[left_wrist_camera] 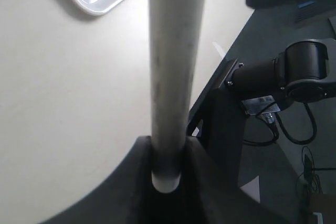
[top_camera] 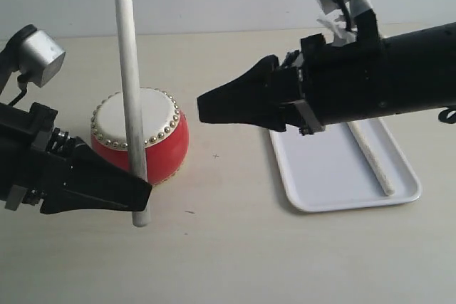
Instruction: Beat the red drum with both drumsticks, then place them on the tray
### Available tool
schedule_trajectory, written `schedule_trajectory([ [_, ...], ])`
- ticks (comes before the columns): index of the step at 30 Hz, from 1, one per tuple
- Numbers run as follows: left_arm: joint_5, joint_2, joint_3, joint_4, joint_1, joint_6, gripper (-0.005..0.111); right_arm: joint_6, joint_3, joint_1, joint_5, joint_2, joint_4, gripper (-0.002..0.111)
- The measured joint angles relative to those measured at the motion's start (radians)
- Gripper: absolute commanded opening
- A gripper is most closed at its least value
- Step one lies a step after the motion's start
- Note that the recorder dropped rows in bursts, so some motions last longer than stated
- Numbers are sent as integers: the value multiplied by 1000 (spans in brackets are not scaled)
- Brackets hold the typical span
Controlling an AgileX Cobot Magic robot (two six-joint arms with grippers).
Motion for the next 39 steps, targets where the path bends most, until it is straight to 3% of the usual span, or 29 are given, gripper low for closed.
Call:
schedule_trajectory([
  [16,23,70,37,-81,0,96,0,-79,0,84,-21,101,159,60],
  [24,16,71,38,-132,0,116,0,-79,0,90,45,124,160,60],
  [29,13,71,38,-161,0,118,0,-119,0,160,24,124,156,60],
  [39,21,71,38,-167,0,118,0,-153,-24,165,-17,124,163,60],
])
